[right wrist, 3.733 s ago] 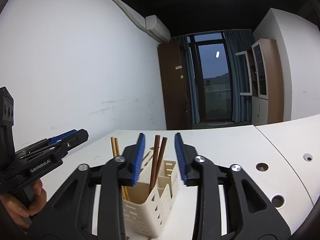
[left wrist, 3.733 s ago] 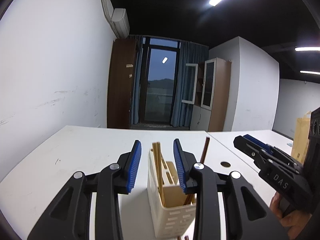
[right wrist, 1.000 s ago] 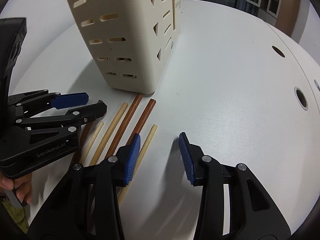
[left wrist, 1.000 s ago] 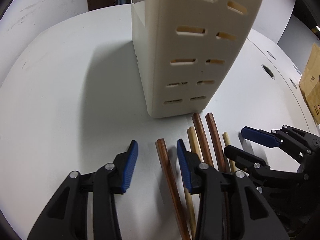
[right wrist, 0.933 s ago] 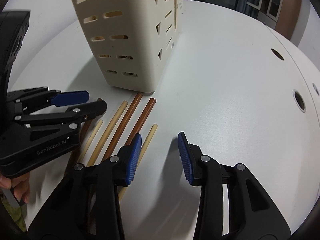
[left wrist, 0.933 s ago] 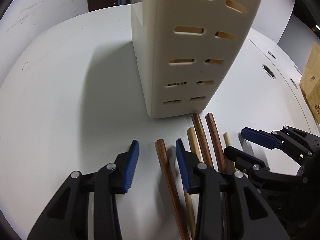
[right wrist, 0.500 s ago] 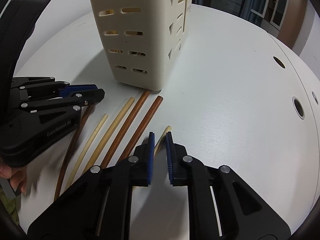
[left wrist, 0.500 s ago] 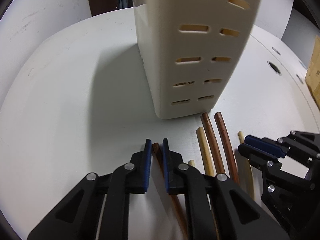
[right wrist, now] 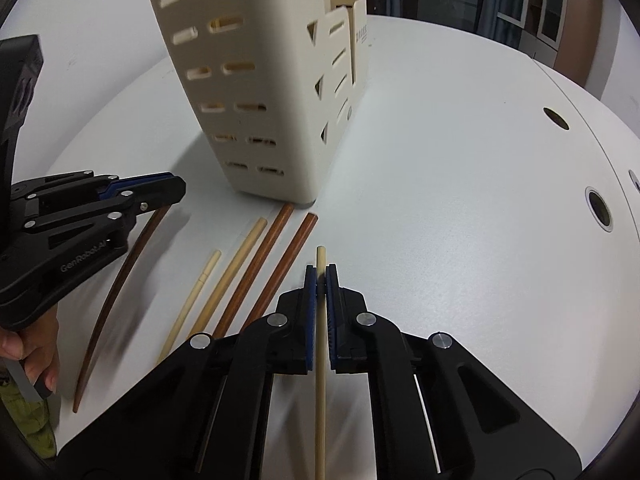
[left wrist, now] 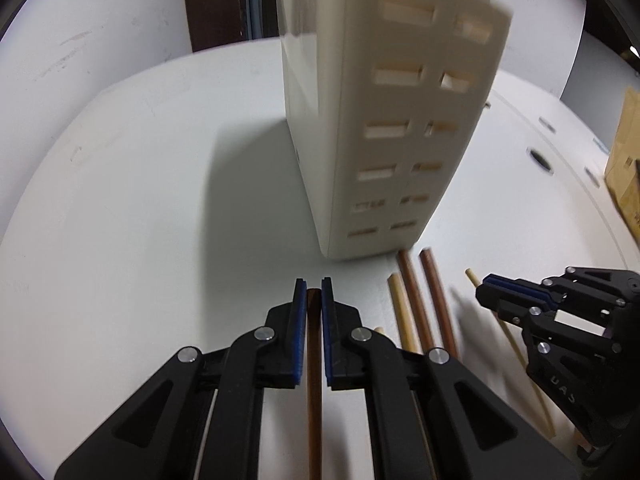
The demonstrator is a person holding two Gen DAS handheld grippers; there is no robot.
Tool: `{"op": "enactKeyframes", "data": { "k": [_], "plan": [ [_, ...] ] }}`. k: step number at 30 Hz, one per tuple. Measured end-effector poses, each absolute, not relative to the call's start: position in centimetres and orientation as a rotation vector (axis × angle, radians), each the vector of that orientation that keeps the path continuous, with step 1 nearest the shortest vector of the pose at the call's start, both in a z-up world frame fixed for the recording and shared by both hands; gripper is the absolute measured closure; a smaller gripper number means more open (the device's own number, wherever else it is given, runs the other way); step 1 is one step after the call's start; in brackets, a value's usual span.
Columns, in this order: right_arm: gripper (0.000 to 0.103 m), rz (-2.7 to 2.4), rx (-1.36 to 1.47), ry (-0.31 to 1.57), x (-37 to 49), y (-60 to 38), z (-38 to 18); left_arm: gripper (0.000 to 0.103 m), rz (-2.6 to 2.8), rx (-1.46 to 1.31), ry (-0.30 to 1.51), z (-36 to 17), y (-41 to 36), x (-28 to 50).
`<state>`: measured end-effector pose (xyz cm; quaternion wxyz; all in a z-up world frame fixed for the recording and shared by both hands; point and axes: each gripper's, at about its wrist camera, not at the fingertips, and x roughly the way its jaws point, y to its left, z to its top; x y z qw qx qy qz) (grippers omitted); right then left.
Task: Organize utensils
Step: 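Lift the dark chopstick with left tool while right tool lifts the light one above the holder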
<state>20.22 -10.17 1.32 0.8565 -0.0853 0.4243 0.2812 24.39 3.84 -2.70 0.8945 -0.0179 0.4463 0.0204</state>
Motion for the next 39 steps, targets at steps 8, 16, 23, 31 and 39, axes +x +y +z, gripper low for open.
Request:
{"op": "enactKeyframes", "data": {
  "k": [8,16,23,31,39],
  "plan": [
    [0.099,0.623,-0.141,0.817,19.3,-11.3,4.1,0.096,0.046,-0.048,0.783,1.3,2.4,22.4],
    [0.099,0.652,-0.120,0.729,17.7,-12.0,7.1,0.096,0.018,-0.048,0.663,5.2,2.2,20.0],
    [0.099,0.671,-0.092,0.658,17.3,-13.2,9.3,0.096,0.015,-0.063,0.600,7.1,2.3,18.8],
    [0.099,0.672,-0.068,0.605,16.2,-13.9,11.4,0.096,0.014,-0.045,0.542,9.0,1.5,17.4],
    [0.099,0.674,-0.063,0.548,15.8,-14.3,13.4,0.096,0.010,-0.011,0.484,11.3,0.5,16.4]
  ]
}}
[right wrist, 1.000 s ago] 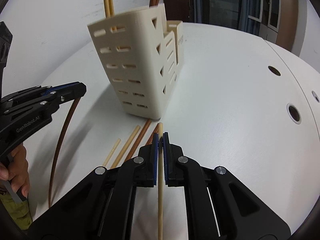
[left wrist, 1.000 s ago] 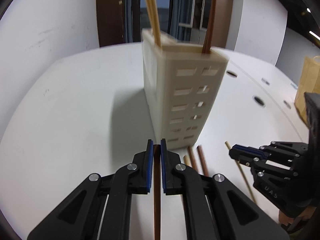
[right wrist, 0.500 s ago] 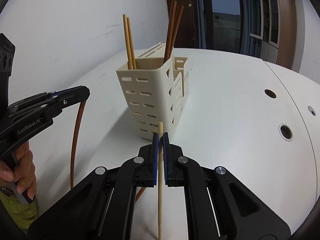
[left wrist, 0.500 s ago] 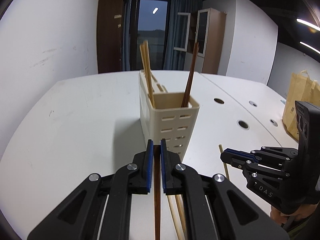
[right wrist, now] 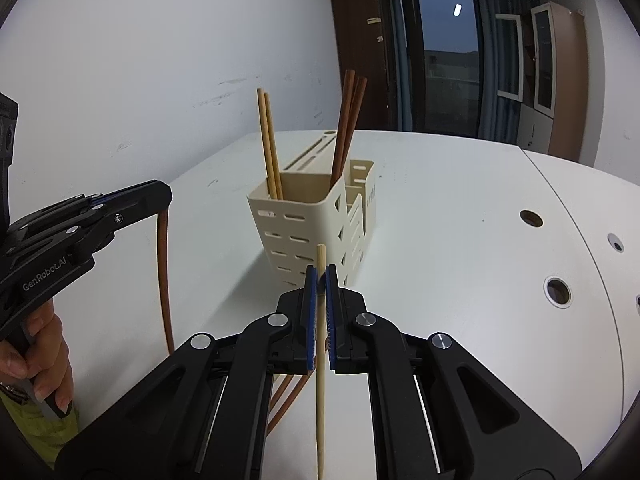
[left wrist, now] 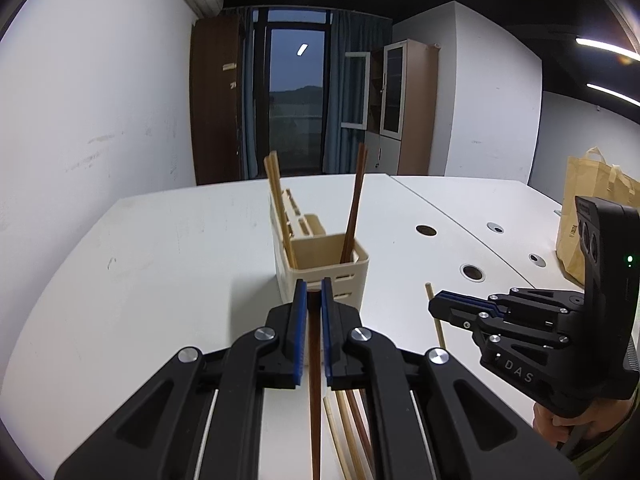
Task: Organize utensils
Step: 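Lift the dark chopstick with left tool while right tool lifts the light one above the holder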
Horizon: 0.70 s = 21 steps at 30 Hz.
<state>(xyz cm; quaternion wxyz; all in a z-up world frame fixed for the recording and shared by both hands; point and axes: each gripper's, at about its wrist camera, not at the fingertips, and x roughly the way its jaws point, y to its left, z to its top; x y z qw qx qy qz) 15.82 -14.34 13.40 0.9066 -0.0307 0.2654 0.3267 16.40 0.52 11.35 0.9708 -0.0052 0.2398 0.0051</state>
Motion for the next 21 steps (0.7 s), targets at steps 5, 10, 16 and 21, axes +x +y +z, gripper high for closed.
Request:
{"op": "enactKeyframes", "data": {
  "k": [5,10,16,21],
  "plan": [
    [0.099,0.676,-0.075,0.517,15.6,-14.2,14.9,0.096,0.015,0.001,0.454,12.7,0.3,16.4],
    [0.099,0.686,-0.079,0.467,15.4,-13.5,16.6,0.096,0.015,-0.006,0.416,14.3,0.2,16.6],
    [0.099,0.686,-0.105,0.409,15.4,-12.7,18.3,0.096,0.015,0.010,0.381,15.7,0.0,17.1],
    [0.099,0.686,-0.091,0.388,16.0,-12.6,18.9,0.096,0.012,-0.007,0.340,17.0,0.4,17.4]
  ]
}}
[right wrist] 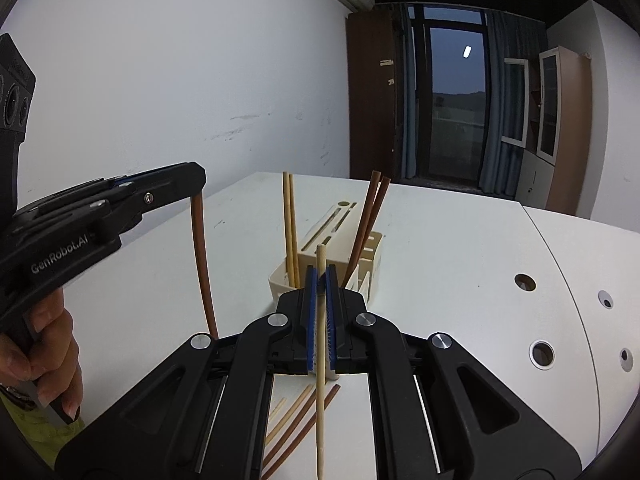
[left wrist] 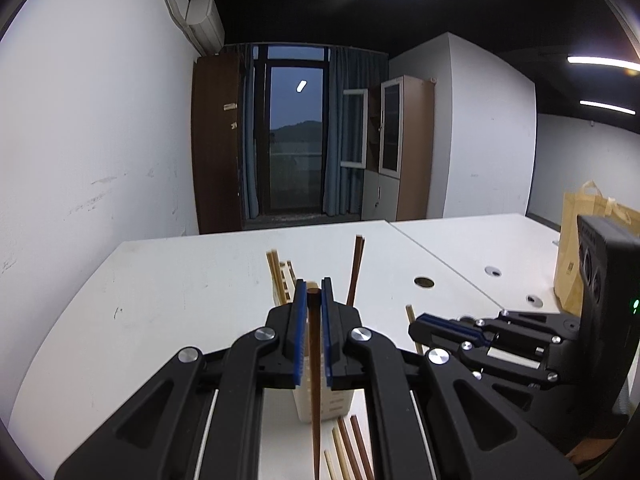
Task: Organize utensils
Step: 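Lift the dark chopstick with left tool while right tool lifts the light one above the holder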
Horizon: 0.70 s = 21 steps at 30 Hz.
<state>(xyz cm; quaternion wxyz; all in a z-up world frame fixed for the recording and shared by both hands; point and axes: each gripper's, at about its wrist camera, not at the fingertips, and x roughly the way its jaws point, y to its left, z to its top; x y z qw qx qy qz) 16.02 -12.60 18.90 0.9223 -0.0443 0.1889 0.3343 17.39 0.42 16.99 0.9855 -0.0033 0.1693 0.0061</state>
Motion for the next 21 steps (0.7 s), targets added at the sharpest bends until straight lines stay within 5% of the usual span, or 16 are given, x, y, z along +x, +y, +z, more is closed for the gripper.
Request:
{"op": "enactKeyframes", "data": {
  "k": [21],
  "plan": [
    [0.099,0.701,0.042,0.069,18.1,-13.2,22.5,0.096,0.112,-0.022,0.050,20.3,0.2,16.2]
  ]
}}
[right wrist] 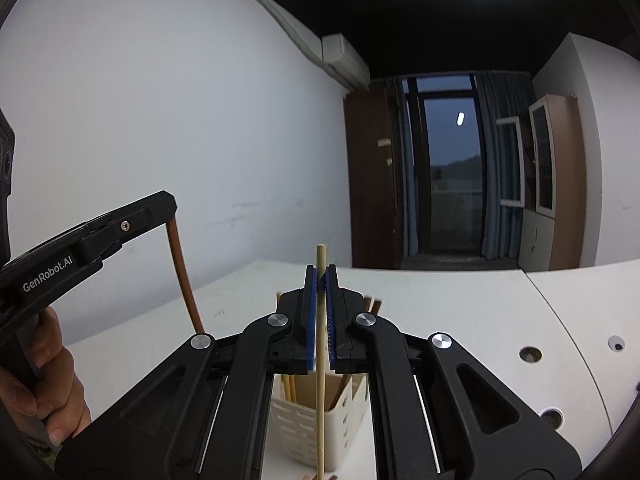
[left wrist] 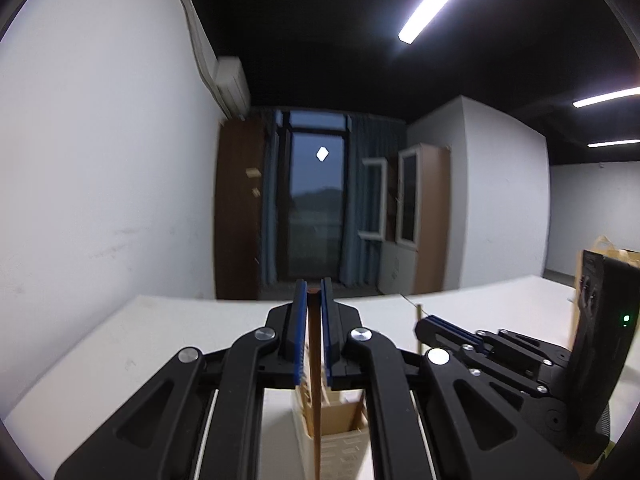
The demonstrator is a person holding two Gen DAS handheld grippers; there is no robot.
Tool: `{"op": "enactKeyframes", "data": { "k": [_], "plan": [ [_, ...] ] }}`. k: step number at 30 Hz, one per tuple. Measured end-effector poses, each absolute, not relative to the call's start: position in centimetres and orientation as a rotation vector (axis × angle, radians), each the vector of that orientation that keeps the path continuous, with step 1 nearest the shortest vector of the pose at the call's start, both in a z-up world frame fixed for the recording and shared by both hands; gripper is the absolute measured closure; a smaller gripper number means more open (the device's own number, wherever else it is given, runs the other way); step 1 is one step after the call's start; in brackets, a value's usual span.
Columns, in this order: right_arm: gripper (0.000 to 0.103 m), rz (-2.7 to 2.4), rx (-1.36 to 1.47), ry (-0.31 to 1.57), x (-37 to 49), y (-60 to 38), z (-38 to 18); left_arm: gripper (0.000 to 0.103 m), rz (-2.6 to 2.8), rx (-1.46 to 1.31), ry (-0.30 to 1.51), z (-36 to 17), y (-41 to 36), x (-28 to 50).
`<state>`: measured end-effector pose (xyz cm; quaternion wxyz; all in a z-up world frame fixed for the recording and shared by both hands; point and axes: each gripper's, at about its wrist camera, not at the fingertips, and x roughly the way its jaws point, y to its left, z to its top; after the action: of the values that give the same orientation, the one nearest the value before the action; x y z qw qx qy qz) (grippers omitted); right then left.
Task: Organize utensils
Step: 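Lift the dark chopstick with left tool while right tool lifts the light one above the holder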
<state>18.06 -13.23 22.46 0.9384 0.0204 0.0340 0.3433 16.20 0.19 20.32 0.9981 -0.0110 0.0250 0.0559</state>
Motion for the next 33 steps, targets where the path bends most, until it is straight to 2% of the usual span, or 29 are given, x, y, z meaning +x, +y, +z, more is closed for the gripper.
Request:
{"op": "enactKeyframes", "data": {
  "k": [11,15,24,33],
  "plan": [
    [0.099,0.717,0.142,-0.096,18.8,-13.6,22.6,0.096,0.191,-0.046,-0.235,21.5,-0.5,12.3],
    [0.099,0.699,0.156,-0.145,19.2,-13.1,22.6,0.096,0.187,-0.035,-0.289,21.2,-1.1,12.1],
    [0.099,0.697,0.148,-0.170,21.9,-11.7,21.7,0.096,0.162,-0.033,-0.258,20.4,-1.0,15.1],
    [0.099,0.698,0.102,-0.062,24.0,-9.9,20.1,0.096,0.167,-0.026,-0.019,19.1,0.3,21.2]
  ]
}}
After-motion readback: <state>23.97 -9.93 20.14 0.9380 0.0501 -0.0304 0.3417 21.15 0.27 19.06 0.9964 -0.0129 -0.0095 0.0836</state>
